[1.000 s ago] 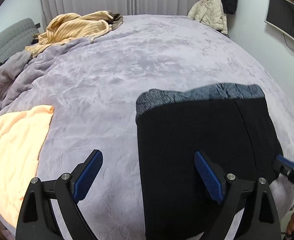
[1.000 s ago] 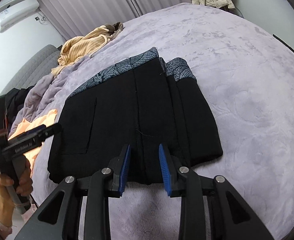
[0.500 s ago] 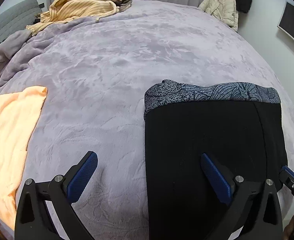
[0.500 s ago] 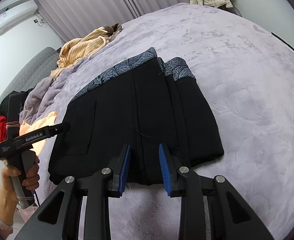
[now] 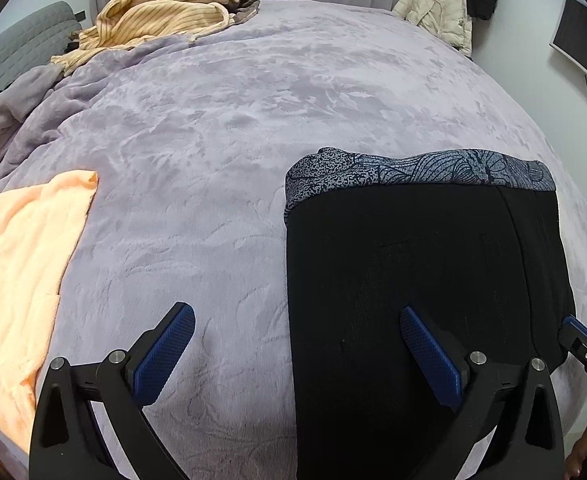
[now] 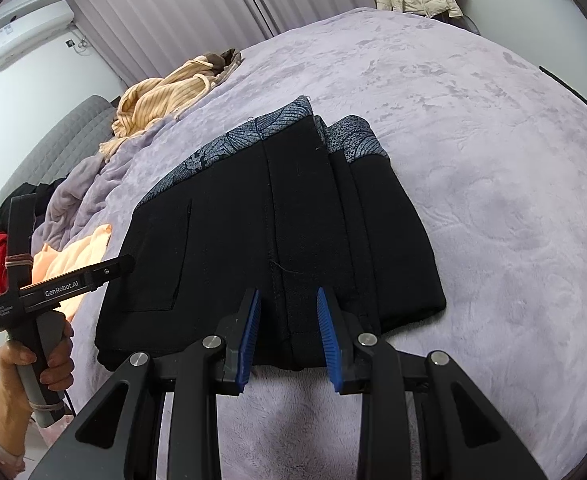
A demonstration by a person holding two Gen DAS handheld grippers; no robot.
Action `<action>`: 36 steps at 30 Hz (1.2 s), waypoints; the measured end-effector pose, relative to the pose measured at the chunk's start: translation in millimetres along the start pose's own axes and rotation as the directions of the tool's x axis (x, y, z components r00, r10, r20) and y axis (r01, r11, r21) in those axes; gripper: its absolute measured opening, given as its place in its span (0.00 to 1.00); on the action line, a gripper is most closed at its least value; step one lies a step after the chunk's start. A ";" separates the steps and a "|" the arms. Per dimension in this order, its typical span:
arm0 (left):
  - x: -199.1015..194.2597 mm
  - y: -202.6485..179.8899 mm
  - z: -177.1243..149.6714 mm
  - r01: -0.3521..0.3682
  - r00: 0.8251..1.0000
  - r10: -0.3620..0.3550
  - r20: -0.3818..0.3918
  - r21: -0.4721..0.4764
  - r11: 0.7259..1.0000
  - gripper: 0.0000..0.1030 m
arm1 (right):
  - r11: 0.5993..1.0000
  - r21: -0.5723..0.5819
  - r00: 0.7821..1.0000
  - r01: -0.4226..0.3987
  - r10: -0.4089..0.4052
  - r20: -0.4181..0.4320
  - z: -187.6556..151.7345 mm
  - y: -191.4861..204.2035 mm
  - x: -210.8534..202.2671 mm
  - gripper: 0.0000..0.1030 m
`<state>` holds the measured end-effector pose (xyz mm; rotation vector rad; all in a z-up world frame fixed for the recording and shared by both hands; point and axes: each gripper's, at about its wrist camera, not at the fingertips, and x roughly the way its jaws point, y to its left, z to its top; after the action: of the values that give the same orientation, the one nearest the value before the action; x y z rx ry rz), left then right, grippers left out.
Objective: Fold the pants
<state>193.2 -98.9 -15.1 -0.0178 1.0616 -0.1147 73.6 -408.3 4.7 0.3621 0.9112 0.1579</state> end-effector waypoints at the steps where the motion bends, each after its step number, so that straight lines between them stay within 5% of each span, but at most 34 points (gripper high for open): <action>1: 0.1 0.5 -0.6 0.004 1.000 -0.004 -0.002 -0.001 1.000 1.00 | 1.000 0.002 1.000 -0.002 0.002 0.001 0.2 0.0 -0.2 0.31; 10: -3.0 5.9 -7.6 0.064 0.998 -0.064 0.002 -0.012 0.998 1.00 | 0.997 0.040 0.998 -0.064 0.063 0.009 1.7 -5.9 -8.3 0.40; 12: -3.8 9.4 -10.4 0.101 0.995 -0.101 0.002 -0.021 0.995 1.00 | 0.995 0.044 0.996 -0.091 0.091 0.010 3.1 -7.0 -13.4 0.54; 14: -4.5 13.2 -12.4 0.148 0.989 -0.149 -0.008 -0.031 0.988 1.00 | 0.996 0.025 0.996 -0.084 0.084 0.013 6.4 -7.6 -21.2 0.83; 20: -1.7 28.4 -5.5 0.319 0.945 -0.324 -0.049 -0.087 0.944 1.00 | 0.997 0.033 0.997 -0.073 0.072 0.030 24.0 -35.1 -36.9 0.83; 25: 12.0 29.1 -2.0 0.330 0.936 -0.339 -0.096 -0.100 0.939 1.00 | 0.980 0.126 0.986 -0.154 0.160 -0.038 35.6 -67.3 -12.8 0.83; 32: 39.8 30.3 3.2 0.411 0.892 -0.427 -0.147 -0.126 0.903 1.00 | 0.948 0.118 0.937 -0.297 0.313 -0.153 58.2 -79.5 28.3 0.89; 36: 49.8 19.5 11.1 0.427 0.889 -0.439 -0.129 -0.106 0.898 1.00 | 0.923 0.137 0.900 -0.360 0.382 -0.209 70.9 -81.7 54.3 0.88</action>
<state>228.6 -85.1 -54.4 -0.3211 1.1991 -0.4891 161.4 -485.7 -26.4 0.6156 1.0766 0.5200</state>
